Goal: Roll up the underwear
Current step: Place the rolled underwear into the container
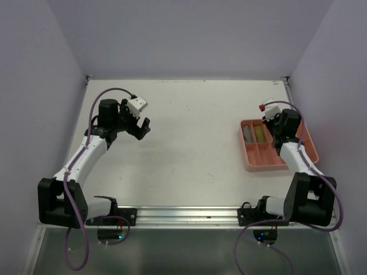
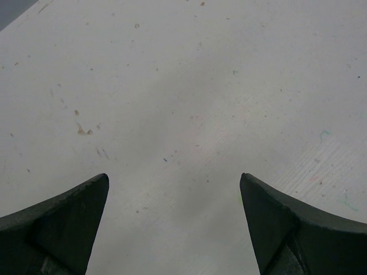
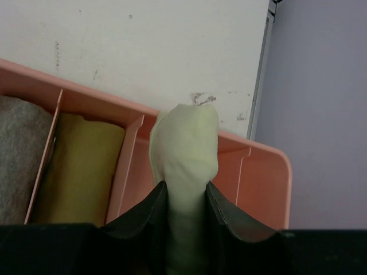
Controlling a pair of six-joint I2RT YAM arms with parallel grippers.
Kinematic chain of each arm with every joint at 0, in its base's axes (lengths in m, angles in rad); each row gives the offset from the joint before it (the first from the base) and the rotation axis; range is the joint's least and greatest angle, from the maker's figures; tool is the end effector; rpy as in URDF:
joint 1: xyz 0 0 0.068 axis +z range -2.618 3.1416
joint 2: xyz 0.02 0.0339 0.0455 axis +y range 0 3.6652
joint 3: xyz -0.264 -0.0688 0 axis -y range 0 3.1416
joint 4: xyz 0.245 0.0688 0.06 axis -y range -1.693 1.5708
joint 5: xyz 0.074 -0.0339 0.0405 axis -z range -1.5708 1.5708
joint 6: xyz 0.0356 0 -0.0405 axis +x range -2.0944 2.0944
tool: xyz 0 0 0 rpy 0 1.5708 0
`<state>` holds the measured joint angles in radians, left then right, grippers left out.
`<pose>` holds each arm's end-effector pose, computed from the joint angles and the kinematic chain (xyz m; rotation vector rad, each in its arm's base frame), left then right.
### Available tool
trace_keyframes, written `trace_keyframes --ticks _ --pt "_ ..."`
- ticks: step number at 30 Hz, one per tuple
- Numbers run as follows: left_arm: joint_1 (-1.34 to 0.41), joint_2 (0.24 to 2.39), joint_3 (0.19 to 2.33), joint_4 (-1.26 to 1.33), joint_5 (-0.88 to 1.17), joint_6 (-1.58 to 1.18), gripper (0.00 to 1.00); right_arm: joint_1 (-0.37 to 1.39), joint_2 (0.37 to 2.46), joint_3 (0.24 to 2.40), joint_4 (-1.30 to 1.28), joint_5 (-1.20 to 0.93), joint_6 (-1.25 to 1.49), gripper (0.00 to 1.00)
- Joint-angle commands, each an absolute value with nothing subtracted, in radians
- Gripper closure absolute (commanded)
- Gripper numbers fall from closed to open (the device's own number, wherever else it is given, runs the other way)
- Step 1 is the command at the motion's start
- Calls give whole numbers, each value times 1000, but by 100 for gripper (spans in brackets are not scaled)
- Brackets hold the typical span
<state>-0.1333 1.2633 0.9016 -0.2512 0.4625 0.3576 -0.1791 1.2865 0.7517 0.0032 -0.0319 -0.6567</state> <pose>0.2725 -0.0526 0.2736 0.7660 1.9919 -0.3725 0.2775 -0.0491 0.2381 -0.5244 2.0717 -0.4649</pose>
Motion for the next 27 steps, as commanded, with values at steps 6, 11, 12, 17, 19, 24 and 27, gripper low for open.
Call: trace_keyframes --ticks 6,11,12,17,19,24,27 --pt "-138 1284 908 -192 445 328 0 -187 1313 601 307 34 -776 100" --pt "-138 1290 923 -201 445 330 0 -190 1353 588 314 5 -770 100" --pt "-138 1292 926 -202 445 328 0 -195 1362 589 319 3 -761 100" --pt "-138 1293 930 -206 456 308 0 -212 1428 646 241 -75 -669 100" --pt "-138 1295 933 -209 460 305 0 -218 1446 687 198 -98 -643 100" --pt "-138 1298 946 -227 456 313 0 -236 1486 747 114 -164 -549 100" --pt "-138 1299 950 -230 457 307 0 -251 1508 784 57 -202 -496 100"
